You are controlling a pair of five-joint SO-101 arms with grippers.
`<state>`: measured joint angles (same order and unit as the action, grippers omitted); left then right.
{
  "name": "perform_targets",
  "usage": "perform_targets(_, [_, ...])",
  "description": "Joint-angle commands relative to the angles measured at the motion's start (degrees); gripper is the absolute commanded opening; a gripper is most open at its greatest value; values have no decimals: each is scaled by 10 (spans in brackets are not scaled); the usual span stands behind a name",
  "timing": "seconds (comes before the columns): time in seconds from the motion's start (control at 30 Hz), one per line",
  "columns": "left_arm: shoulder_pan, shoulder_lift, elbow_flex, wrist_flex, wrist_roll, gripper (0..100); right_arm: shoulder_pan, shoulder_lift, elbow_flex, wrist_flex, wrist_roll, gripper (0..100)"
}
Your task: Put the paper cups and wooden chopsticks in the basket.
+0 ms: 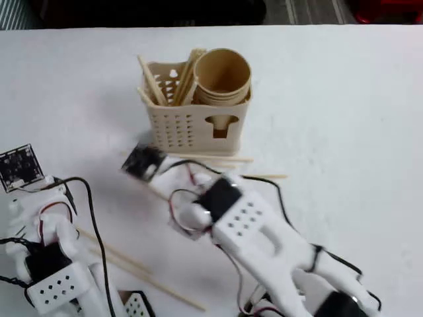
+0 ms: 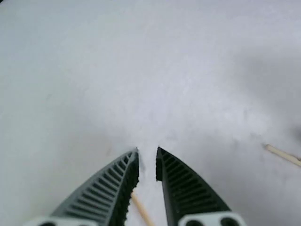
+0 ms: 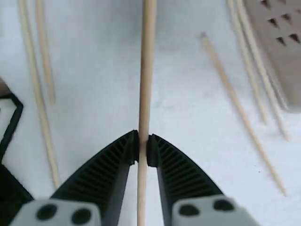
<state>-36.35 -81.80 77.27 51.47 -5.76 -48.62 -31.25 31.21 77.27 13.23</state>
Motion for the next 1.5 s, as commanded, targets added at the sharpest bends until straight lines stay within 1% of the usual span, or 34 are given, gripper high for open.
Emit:
perform_targets(0.0, [-3,-7,-4,-16,6,80,44,-74,-25,-3,-46,17])
perform_targets(0.1, [-3,-7,-4,-16,6,80,73,-116,-59,-29,-55,17])
perform_targets(0.23, [-3,-7,-4,-16,6,80,102,-143,-107,-112,-102,17])
perform_targets(0.4, [-3,-7,-4,-16,6,80,116,-144,-137,-260,-117,17])
perform_targets(0.63, [-2,-7,-3,-15,6,80,118,-138,-134,-515,-117,17])
perform_targets(0.73, [-2,-7,-3,-15,6,80,124,-102,-131,-603,-116,17])
perform_targets(0.87, [-2,-7,-3,-14,6,80,147,-22,-129,-690,-116,17])
perform_targets(0.97, [-2,-7,-3,-14,6,80,162,34,-129,-716,-118,17])
perform_targets(1.07, [-2,-7,-3,-15,6,80,166,78,-127,-715,-119,18])
perform_targets(1.2, [-2,-7,-3,-15,5,80,167,119,-95,-735,-118,21])
perform_targets(1.3, [-2,-7,-3,-15,5,80,167,134,-69,-761,-117,22])
perform_targets(1.4, [-2,-7,-3,-15,5,80,167,134,-68,-748,-116,26])
perform_targets(1.47, [-2,-7,-3,-15,4,80,167,122,-69,-732,-116,67])
